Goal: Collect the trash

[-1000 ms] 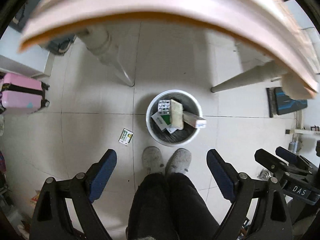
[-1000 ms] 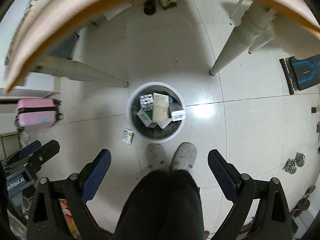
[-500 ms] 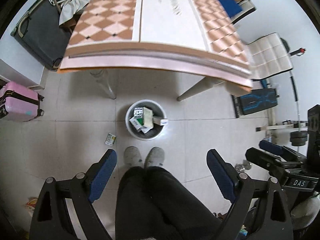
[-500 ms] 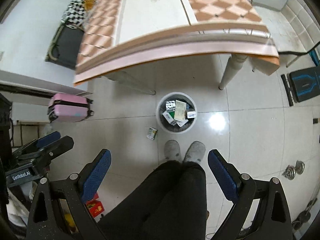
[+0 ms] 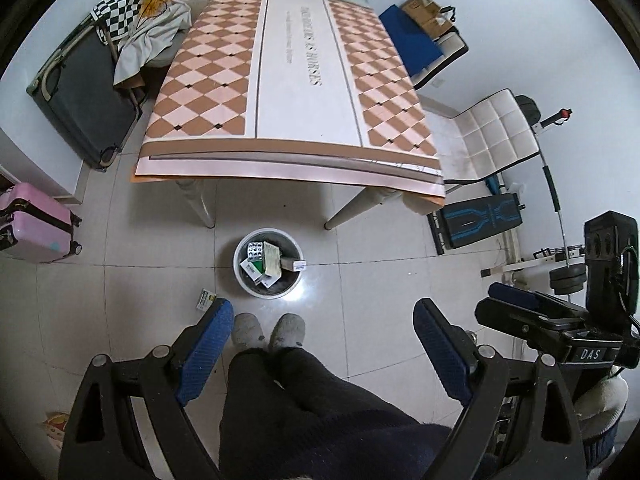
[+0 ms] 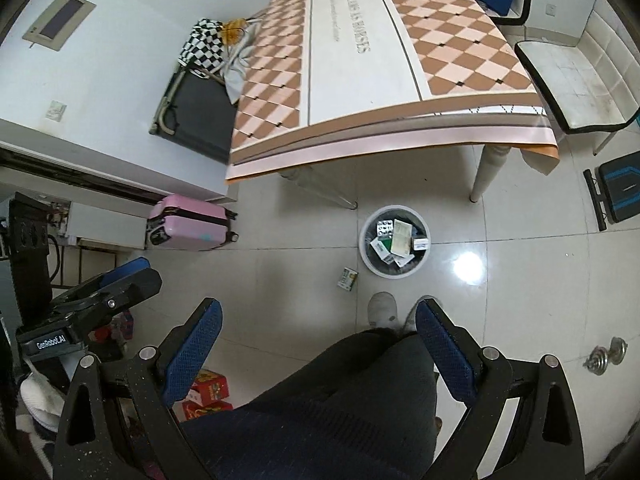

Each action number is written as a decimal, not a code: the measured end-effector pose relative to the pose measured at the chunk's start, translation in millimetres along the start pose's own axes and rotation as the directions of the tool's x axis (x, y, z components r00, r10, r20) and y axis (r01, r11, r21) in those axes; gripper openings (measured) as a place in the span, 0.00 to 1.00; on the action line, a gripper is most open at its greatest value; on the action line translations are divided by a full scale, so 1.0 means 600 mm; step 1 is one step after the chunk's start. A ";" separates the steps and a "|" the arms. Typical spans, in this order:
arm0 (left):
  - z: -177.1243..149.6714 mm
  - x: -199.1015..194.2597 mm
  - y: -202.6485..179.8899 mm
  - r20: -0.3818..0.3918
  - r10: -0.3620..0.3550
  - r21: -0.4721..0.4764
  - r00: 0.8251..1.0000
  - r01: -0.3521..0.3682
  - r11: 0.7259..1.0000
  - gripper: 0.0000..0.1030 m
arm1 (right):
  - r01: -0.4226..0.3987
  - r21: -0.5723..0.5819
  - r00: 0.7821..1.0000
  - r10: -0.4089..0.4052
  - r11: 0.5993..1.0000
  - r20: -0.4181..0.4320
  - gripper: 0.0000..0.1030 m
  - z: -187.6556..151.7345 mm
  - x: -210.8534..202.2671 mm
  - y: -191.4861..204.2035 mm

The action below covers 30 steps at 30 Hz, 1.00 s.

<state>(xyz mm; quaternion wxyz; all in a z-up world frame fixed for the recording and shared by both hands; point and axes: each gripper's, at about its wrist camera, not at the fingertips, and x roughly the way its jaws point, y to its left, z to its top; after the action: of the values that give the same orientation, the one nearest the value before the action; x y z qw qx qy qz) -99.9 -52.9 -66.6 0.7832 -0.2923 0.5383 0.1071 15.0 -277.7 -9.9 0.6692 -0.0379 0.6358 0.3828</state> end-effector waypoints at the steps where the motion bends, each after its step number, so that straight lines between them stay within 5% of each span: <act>1: -0.001 -0.005 -0.004 0.000 -0.010 0.005 1.000 0.010 1.000 0.89 | -0.008 -0.001 1.000 0.008 1.000 -0.001 0.96 -0.003 -0.009 0.004; 12: -0.014 -0.042 -0.018 0.034 -0.043 0.028 0.998 0.042 0.999 0.90 | -0.043 -0.009 0.999 0.043 0.999 -0.012 1.00 -0.017 -0.031 0.015; 14: -0.014 -0.046 -0.019 0.043 -0.045 0.030 0.998 0.044 0.999 1.00 | -0.044 -0.015 0.999 0.044 0.999 -0.014 1.00 -0.018 -0.030 0.017; 30: -0.016 -0.046 -0.016 0.045 -0.046 0.017 0.998 0.045 0.999 1.00 | -0.035 -0.034 0.999 0.035 0.999 -0.010 1.00 -0.005 -0.037 0.017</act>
<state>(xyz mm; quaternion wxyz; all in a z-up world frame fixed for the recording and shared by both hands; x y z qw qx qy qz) -113.4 -62.1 -40.5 0.7998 -0.2957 0.5143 0.0914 9.2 -282.2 14.0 0.6586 -0.0400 0.6328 0.4053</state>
